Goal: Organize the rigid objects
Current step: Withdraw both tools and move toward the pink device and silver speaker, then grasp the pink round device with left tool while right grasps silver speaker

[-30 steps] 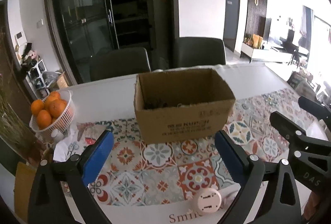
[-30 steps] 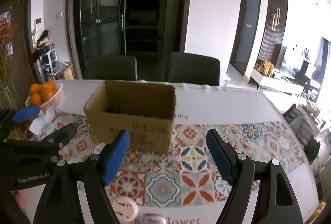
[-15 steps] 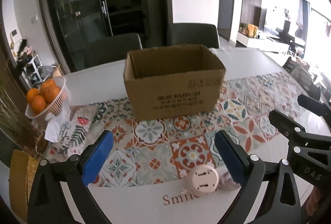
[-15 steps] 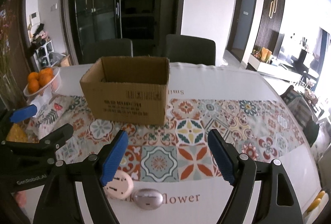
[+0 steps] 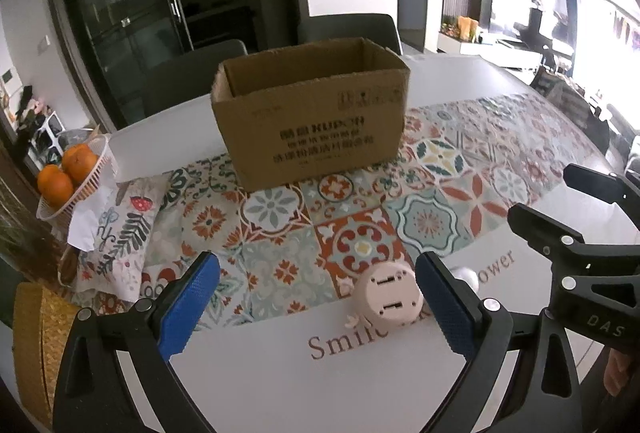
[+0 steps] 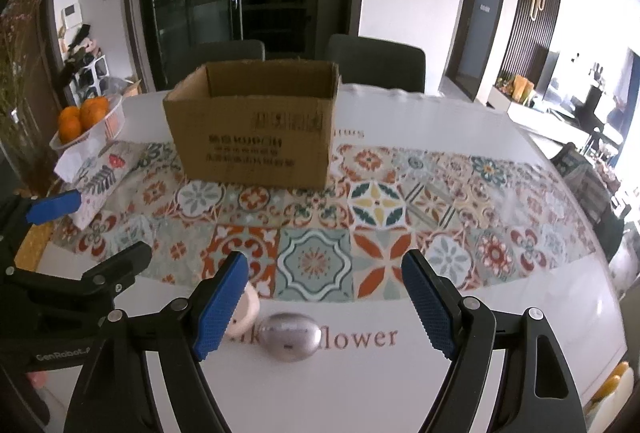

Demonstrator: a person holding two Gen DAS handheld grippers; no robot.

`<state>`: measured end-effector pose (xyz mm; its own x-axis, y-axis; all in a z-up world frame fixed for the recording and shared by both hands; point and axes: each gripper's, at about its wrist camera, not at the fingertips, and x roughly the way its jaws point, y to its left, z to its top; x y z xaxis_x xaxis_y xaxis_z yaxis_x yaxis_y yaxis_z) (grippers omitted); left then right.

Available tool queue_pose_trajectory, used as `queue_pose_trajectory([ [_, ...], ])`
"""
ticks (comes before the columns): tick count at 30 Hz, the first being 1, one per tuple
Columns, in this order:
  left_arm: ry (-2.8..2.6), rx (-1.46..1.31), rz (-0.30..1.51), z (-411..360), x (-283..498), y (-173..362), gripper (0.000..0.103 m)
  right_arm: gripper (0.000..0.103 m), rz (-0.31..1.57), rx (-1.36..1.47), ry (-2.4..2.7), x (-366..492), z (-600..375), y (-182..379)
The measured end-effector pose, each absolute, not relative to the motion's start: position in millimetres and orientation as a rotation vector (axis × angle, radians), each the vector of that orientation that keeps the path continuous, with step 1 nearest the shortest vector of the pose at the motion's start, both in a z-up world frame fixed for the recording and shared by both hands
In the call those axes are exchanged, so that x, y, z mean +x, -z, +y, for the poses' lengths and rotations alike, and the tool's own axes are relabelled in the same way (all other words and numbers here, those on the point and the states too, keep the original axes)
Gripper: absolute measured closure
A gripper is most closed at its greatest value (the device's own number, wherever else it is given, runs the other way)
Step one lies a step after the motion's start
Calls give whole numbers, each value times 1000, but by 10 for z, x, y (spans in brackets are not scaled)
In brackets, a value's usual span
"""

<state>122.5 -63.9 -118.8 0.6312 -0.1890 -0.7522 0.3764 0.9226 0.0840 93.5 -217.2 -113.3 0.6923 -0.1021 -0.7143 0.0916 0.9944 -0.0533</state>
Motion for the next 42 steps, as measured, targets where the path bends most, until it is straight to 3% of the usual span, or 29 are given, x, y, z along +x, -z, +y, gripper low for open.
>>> queue_pose_trajectory([
  [17, 466, 410, 806, -732, 1015, 1730, 4, 23, 904, 10, 74, 785, -2115, 1763],
  [42, 670, 587, 700, -936, 1003, 2235, 4, 23, 893, -28, -5, 843, -2020, 2241],
])
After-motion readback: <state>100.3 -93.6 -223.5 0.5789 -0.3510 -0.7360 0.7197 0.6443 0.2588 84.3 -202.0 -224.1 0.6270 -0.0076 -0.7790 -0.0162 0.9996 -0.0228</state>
